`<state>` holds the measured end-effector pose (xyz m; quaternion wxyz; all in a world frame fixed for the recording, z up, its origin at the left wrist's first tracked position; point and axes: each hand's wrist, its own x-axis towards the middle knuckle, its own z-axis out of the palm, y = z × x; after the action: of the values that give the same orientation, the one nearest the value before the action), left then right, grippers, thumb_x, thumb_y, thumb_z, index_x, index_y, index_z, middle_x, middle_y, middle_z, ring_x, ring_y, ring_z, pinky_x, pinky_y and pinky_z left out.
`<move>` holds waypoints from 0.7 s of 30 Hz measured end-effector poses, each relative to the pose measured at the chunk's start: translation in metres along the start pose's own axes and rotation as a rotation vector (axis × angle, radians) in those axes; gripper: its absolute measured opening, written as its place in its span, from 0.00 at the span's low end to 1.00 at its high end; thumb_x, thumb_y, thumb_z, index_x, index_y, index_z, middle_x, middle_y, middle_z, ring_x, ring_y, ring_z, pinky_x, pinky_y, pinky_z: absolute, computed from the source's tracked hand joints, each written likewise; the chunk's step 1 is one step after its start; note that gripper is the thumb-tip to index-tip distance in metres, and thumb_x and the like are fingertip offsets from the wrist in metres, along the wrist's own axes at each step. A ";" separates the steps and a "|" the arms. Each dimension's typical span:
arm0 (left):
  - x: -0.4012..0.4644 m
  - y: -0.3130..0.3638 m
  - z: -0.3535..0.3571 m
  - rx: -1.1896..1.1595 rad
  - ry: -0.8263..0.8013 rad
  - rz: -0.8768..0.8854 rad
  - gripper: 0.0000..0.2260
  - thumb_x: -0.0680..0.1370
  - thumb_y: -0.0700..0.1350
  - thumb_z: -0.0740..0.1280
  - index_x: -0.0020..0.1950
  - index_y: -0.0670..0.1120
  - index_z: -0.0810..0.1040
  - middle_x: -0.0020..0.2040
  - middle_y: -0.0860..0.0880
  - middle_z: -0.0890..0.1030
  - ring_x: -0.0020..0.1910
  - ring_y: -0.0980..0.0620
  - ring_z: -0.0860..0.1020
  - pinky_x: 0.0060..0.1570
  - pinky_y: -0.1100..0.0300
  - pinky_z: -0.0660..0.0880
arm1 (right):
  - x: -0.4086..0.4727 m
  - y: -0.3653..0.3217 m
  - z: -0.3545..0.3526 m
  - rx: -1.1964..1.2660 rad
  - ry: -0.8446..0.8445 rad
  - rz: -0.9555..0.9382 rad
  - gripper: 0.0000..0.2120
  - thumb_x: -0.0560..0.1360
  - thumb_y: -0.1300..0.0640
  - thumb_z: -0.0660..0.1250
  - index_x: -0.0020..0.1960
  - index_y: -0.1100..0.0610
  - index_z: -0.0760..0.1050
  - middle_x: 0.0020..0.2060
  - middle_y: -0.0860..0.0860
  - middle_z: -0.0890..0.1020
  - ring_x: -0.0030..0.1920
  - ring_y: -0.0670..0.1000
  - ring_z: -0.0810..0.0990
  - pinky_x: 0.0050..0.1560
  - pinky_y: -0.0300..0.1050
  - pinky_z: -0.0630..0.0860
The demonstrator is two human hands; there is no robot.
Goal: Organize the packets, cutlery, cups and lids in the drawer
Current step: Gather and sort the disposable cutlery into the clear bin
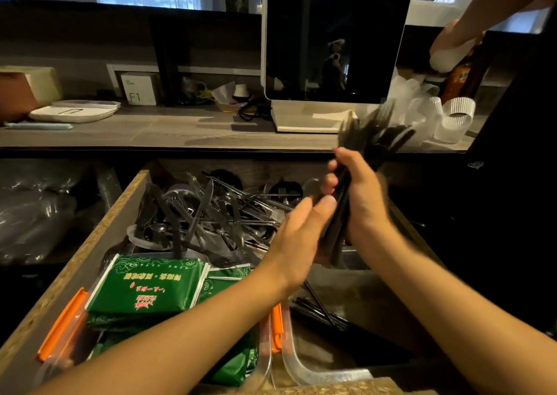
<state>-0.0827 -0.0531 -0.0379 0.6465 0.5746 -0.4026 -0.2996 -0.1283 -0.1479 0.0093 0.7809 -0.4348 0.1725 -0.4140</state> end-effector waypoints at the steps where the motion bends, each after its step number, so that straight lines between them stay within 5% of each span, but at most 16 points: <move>1: -0.001 -0.001 0.001 0.122 -0.062 0.041 0.25 0.71 0.69 0.61 0.62 0.57 0.76 0.58 0.52 0.82 0.57 0.54 0.81 0.58 0.45 0.79 | 0.002 -0.004 -0.004 0.039 0.032 -0.008 0.12 0.78 0.56 0.65 0.37 0.57 0.73 0.25 0.48 0.74 0.24 0.44 0.70 0.24 0.34 0.68; 4: -0.002 -0.006 0.003 0.442 -0.131 0.089 0.22 0.76 0.66 0.62 0.63 0.54 0.70 0.55 0.50 0.78 0.51 0.52 0.80 0.49 0.46 0.81 | 0.003 -0.006 -0.012 0.052 0.083 -0.075 0.09 0.78 0.57 0.66 0.39 0.57 0.75 0.29 0.48 0.78 0.25 0.44 0.73 0.25 0.35 0.71; 8: 0.003 -0.004 -0.009 0.533 -0.045 0.172 0.12 0.85 0.52 0.58 0.52 0.44 0.71 0.40 0.48 0.75 0.32 0.52 0.77 0.34 0.52 0.76 | 0.005 0.004 -0.012 0.288 -0.012 0.046 0.05 0.77 0.61 0.65 0.42 0.57 0.74 0.32 0.49 0.78 0.29 0.45 0.76 0.31 0.36 0.76; 12: 0.007 -0.009 -0.020 0.547 -0.013 0.240 0.08 0.85 0.51 0.59 0.52 0.48 0.73 0.40 0.50 0.78 0.35 0.55 0.76 0.37 0.53 0.74 | 0.008 0.006 -0.011 0.402 -0.093 0.169 0.08 0.76 0.59 0.65 0.38 0.57 0.74 0.31 0.48 0.75 0.29 0.44 0.74 0.34 0.36 0.77; 16: 0.004 -0.007 -0.004 -0.101 -0.049 -0.158 0.25 0.81 0.65 0.55 0.66 0.48 0.75 0.59 0.39 0.81 0.52 0.44 0.81 0.49 0.45 0.82 | 0.003 0.001 -0.010 0.403 -0.008 0.097 0.13 0.75 0.59 0.62 0.32 0.56 0.68 0.26 0.47 0.68 0.23 0.43 0.65 0.25 0.34 0.64; 21: 0.002 0.001 0.007 -0.788 0.093 -0.436 0.32 0.83 0.63 0.50 0.68 0.38 0.76 0.59 0.38 0.83 0.59 0.40 0.80 0.55 0.47 0.78 | -0.009 0.009 -0.003 0.080 -0.034 -0.189 0.11 0.75 0.58 0.63 0.35 0.54 0.68 0.27 0.48 0.70 0.26 0.46 0.66 0.28 0.38 0.66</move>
<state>-0.0879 -0.0587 -0.0368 0.7552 0.3691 -0.0980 -0.5328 -0.1313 -0.1400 -0.0011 0.7578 -0.4246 0.1007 -0.4851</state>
